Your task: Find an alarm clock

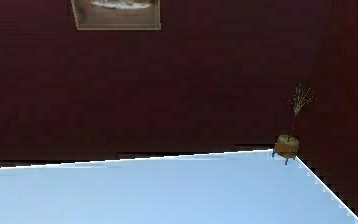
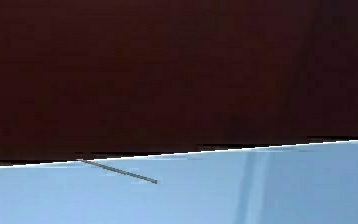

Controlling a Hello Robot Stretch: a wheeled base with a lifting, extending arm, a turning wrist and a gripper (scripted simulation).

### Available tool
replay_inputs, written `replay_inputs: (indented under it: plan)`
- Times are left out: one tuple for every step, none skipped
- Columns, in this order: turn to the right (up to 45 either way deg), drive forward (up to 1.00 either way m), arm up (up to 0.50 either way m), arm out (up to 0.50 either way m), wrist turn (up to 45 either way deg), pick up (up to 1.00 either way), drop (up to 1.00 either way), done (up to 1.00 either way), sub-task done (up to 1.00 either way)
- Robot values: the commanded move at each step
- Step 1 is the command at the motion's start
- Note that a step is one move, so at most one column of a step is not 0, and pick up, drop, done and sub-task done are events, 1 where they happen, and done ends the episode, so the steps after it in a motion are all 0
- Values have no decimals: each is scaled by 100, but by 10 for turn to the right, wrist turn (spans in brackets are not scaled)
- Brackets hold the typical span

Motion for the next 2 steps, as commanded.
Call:
replay_inputs:
  plan:
    - [-150,0,0,0,0,0,0,0,0]
    - [-30,0,0,0,0,0,0,0,0]
